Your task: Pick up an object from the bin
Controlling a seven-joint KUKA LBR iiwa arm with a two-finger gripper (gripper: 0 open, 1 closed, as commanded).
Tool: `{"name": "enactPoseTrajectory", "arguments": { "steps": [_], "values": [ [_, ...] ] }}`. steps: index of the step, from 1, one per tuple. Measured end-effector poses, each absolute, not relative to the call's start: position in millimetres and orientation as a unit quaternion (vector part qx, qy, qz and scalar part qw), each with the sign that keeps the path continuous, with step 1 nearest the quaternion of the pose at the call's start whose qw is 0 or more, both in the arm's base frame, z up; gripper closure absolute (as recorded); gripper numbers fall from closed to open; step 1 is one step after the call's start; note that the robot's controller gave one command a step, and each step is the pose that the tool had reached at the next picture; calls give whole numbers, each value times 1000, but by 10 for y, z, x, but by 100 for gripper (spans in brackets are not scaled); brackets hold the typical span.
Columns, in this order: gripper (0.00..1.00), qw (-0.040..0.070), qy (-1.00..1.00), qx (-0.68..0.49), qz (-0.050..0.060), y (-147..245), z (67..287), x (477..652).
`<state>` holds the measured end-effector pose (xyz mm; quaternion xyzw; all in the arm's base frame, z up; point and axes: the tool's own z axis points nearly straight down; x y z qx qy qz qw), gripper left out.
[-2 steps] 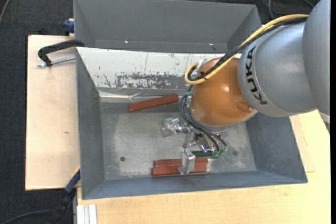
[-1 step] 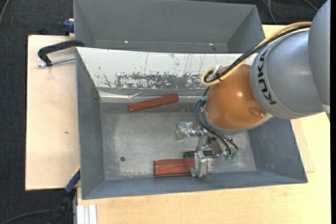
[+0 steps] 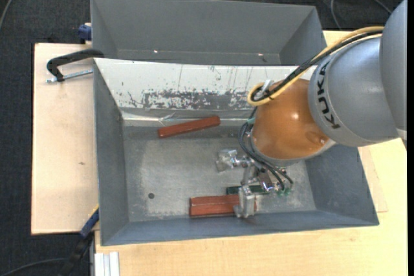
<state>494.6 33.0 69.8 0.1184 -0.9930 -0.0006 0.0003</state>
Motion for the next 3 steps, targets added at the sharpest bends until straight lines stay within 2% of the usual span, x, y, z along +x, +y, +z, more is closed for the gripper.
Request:
{"name": "enactPoseTrajectory", "arguments": {
  "steps": [1,2,3],
  "values": [
    [100,0,-993,118,-1,331,718,4949],
    [100,-3,-993,118,0,340,760,4968],
    [100,-4,-993,118,0,347,1118,4989]
  ]
}}
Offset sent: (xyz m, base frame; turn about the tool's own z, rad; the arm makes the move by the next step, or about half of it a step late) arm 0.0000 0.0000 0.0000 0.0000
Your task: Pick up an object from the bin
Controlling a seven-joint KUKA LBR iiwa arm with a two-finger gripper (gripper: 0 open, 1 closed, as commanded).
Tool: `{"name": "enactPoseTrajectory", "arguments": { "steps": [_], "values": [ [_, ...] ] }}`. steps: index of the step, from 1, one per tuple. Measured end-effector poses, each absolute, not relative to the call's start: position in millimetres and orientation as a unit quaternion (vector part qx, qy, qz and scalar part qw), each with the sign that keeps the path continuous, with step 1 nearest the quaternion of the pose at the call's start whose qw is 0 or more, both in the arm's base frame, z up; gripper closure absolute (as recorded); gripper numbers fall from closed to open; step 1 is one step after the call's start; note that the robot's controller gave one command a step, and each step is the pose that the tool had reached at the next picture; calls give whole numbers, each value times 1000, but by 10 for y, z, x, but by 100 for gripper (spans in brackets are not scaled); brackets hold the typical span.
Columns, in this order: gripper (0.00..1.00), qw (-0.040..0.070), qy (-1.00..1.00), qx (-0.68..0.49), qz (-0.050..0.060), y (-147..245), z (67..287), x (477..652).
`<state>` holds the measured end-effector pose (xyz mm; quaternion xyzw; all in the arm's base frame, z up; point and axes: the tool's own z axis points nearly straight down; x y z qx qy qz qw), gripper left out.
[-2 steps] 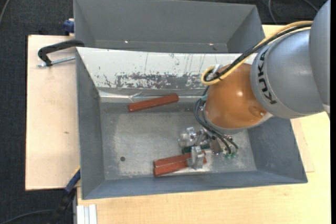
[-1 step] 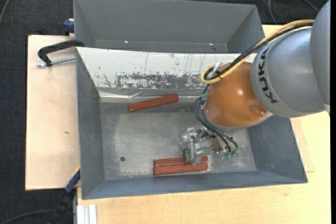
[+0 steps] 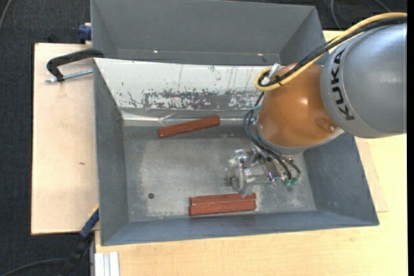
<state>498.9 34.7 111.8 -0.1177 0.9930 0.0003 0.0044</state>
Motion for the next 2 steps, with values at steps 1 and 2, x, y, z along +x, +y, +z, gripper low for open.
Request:
{"name": "enactPoseTrajectory", "arguments": {
  "steps": [1,2],
  "values": [
    [100,4,993,-118,0,357,1342,5007],
    [100,6,993,-118,0,369,1924,5029]
  ]
}}
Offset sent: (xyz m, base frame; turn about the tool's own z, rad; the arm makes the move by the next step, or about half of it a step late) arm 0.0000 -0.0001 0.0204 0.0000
